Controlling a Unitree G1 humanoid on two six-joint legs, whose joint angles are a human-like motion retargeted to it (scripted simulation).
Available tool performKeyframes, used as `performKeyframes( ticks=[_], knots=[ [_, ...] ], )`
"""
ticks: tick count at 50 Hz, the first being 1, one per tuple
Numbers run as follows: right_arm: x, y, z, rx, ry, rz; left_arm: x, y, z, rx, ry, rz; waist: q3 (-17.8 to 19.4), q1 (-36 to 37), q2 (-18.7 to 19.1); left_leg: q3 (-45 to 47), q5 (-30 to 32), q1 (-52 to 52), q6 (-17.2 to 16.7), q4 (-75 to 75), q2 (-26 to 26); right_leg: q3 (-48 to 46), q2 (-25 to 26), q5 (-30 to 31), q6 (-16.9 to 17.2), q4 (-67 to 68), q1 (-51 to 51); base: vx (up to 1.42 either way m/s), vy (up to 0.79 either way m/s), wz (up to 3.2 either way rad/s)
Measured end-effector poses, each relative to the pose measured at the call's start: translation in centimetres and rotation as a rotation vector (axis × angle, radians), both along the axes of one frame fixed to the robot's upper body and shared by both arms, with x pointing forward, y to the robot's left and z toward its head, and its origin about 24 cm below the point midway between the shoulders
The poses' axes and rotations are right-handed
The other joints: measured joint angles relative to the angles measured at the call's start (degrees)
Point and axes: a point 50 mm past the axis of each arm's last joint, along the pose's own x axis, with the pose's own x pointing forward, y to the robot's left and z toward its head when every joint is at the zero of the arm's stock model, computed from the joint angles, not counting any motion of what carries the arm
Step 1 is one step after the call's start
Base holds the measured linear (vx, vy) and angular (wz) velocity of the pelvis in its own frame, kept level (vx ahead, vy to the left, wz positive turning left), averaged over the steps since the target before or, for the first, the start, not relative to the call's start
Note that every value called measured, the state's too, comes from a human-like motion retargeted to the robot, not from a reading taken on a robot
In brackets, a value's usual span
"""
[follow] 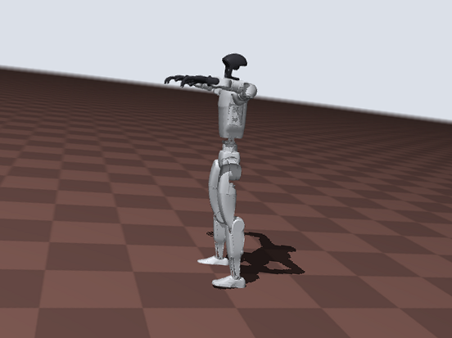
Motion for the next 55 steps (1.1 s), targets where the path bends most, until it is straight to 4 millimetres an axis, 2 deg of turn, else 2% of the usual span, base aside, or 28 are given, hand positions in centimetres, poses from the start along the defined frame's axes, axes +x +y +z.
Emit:
performKeyframes(
  ticks=[20, 30, 35, 38, 41, 43, 45, 47, 49, 51, 53, 55],
  knots=[
    [-0.7, -0.1, 0.1, 0.014, -0.009, 0.003, -0.4, 0.0, 0.1, -0.013, -0.008, -0.004, 0.67, 0.21, -0.22, 0.07, -0.1, 0.03, 0.02, 0.18, 0.13, 0.18, 0.1, -0.42, -0.1, 0.39, -0.15, 0.0, 0.0, 0.0],
    [-0.9, 0.1, 0.3, 0.041, -0.039, 0.019, -0.7, 0.0, 0.2, -0.03, -0.036, -0.015, 1.15, -0.25, 0.04, -0.13, -0.14, 0.08, 0.0, 0.31, 0.57, 0.32, 0.45, -1.81, -1.22, 2.21, -0.9, 0.0, 0.0, 0.0],
    [-1.2, 0.4, -0.2, 0.127, -0.089, 0.058, -1.3, 0.1, -0.2, -0.15, -0.07, -0.045, 1.28, -0.39, -0.01, 0.25, -0.11, -0.06, -0.06, 0.14, 1.19, 1.06, 1.16, -3.21, -1.97, 3.25, -1.95, 0.02, -0.02, -0.03],
    [-1.0, 0.8, -1.2, 0.202, -0.117, 0.097, -1.8, 0.7, -1.6, -0.307, -0.087, -0.058, 1.76, -1.03, -0.07, 0.46, -0.27, 0.14, 0.01, 0.15, 1.76, 1.68, 1.78, -4.5, -2.36, 4.25, -2.45, 0.05, -0.08, -0.07],
    [0.1, 1.0, -3.1, 0.288, -0.146, 0.116, -1.5, 1.8, -5.1, -0.547, -0.108, -0.044, 2.02, -1.74, 0.11, 0.64, -0.51, 0.3, 0.38, 0.69, 2.18, 2.19, 2.18, -5.39, -2.66, 5.36, -2.75, 0.07, -0.11, -0.08],
    [0.8, 0.8, -5.0, 0.382, -0.166, 0.102, -1.0, 2.4, -8.3, -0.749, -0.128, -0.014, 2.35, -1.63, 0.0, 0.85, -0.67, 0.23, 0.94, 1.59, 2.35, 2.61, 2.28, -5.72, -2.96, 6.13, -2.93, 0.09, -0.13, -0.16],
    [1.5, 0.4, -7.8, 0.501, -0.172, 0.061, -0.1, 2.7, -12.4, -0.966, -0.142, 0.044, 2.95, -0.93, -0.31, 1.17, -0.78, 0.09, 1.87, 2.98, 2.46, 3.15, 2.33, -5.99, -3.25, 6.61, -2.81, 0.09, -0.16, -0.24],
    [2.0, -0.2, -11.9, 0.64, -0.139, -0.022, 0.5, 2.8, -17.5, -1.168, -0.119, 0.157, 3.99, 0.31, -1.03, 1.7, -0.74, -0.23, 3.33, 5.17, 2.49, 3.81, 2.24, -6.19, -3.36, 6.36, -2.06, 0.1, -0.19, -0.28],
    [2.2, -0.7, -17.4, 0.792, -0.057, -0.153, 0.4, 2.2, -23.9, -1.348, -0.027, 0.328, 5.27, 2.03, -2.27, 2.71, -0.58, -1.32, 5.34, 9.21, 2.39, 4.58, 1.76, -6.22, -3.43, 5.69, -0.89, 0.1, -0.23, -0.32],
    [1.7, -0.7, -24.3, 0.967, 0.073, -0.336, -0.9, 0.7, -31.4, -1.512, 0.146, 0.552, 6.39, 4.41, -4.1, 4.17, -0.96, -4.85, 7.74, 17.51, 2.31, 5.64, 0.73, -6.13, -3.81, 5.1, -0.06, 0.1, -0.25, -0.41],
    [-0.1, 0.3, -31.9, 1.165, 0.247, -0.569, -4.2, -2.0, -38.8, -1.652, 0.382, 0.813, 6.59, 7.14, -6.19, 5.15, -2.98, -12.21, 9.85, 30.92, 2.22, 6.88, -0.72, -6.21, -4.57, 5.02, -0.62, 0.1, -0.2, -0.39],
    [-3.3, 2.1, -38.8, 1.352, 0.439, -0.841, -9.6, -5.3, -44.7, -1.737, 0.641, 1.093, 6.19, 9.85, -8.01, 5.65, -7.14, -21.34, 10.94, 45.92, 1.79, 7.95, -2.21, -6.76, -5.24, 5.42, -1.92, 0.15, -0.1, -0.26]
  ],
)
